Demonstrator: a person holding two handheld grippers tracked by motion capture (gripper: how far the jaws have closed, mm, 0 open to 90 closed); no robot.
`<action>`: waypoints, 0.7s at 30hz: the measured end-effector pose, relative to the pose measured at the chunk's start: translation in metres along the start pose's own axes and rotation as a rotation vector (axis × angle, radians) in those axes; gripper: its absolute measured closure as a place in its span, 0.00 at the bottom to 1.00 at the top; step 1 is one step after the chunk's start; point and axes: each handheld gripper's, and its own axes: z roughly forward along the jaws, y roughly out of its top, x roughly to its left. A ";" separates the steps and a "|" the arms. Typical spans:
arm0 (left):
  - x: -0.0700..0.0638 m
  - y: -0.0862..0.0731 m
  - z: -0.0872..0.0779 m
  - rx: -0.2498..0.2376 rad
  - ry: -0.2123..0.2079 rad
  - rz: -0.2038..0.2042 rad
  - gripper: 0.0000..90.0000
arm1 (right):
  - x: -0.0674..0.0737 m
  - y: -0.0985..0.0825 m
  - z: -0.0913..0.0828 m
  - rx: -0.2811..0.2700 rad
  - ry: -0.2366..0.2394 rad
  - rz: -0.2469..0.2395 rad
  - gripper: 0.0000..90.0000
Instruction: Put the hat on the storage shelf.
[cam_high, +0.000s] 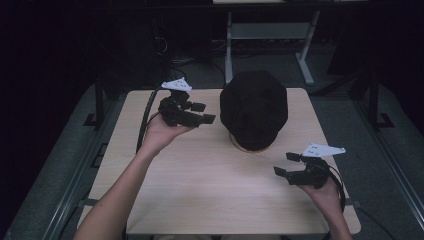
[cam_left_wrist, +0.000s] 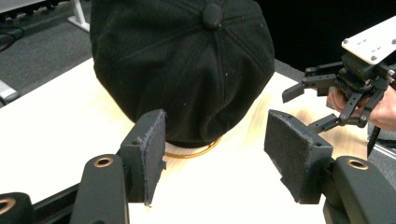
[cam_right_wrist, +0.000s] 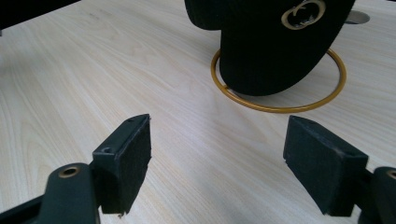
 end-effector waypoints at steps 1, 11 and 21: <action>0.000 -0.002 -0.001 0.001 0.003 -0.002 0.42 | 0.000 0.000 0.000 0.002 0.000 0.001 0.26; 0.000 -0.024 -0.005 -0.011 0.006 -0.029 0.42 | 0.002 0.000 -0.001 0.007 -0.006 0.000 0.26; 0.001 -0.046 -0.015 -0.028 0.019 -0.047 0.41 | 0.004 0.000 -0.001 0.009 -0.014 -0.011 0.26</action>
